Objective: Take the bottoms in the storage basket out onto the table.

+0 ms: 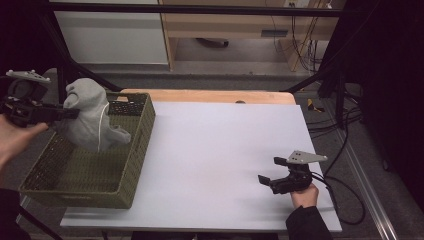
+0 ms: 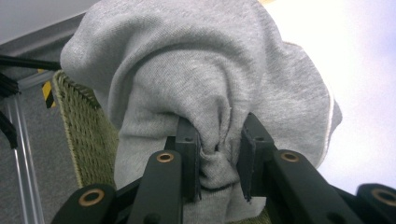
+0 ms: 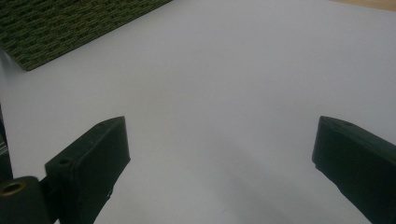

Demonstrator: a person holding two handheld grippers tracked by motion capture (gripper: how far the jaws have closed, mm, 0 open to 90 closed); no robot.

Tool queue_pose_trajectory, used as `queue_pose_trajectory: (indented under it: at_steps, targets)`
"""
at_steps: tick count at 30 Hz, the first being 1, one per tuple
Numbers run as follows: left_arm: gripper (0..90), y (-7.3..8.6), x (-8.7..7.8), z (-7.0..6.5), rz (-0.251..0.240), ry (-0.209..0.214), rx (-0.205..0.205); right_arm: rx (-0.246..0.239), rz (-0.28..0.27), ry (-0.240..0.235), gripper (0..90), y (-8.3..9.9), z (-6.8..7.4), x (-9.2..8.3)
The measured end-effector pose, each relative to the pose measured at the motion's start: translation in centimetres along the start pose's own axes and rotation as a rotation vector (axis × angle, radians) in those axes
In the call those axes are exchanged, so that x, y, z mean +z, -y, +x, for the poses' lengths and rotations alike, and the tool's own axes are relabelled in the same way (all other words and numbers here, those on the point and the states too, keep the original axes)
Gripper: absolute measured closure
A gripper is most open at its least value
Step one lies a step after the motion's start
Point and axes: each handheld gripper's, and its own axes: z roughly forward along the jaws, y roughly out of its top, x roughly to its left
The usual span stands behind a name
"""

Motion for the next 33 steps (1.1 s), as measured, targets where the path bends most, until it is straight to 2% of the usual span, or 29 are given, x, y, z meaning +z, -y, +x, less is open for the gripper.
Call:
queue_pose_trajectory:
  at_steps: [11, 33]
  targets:
    - [72.8, -1.0, -0.8, -1.0, -0.022, 0.022, 0.024, -0.001, -0.002, 0.000, 4.6, 0.0, 0.0, 0.0]
    - [72.8, -2.6, -0.5, -3.0, -0.039, 0.075, 0.063, -0.002, 0.000, 0.000, 4.6, 0.0, 0.0, 0.0]
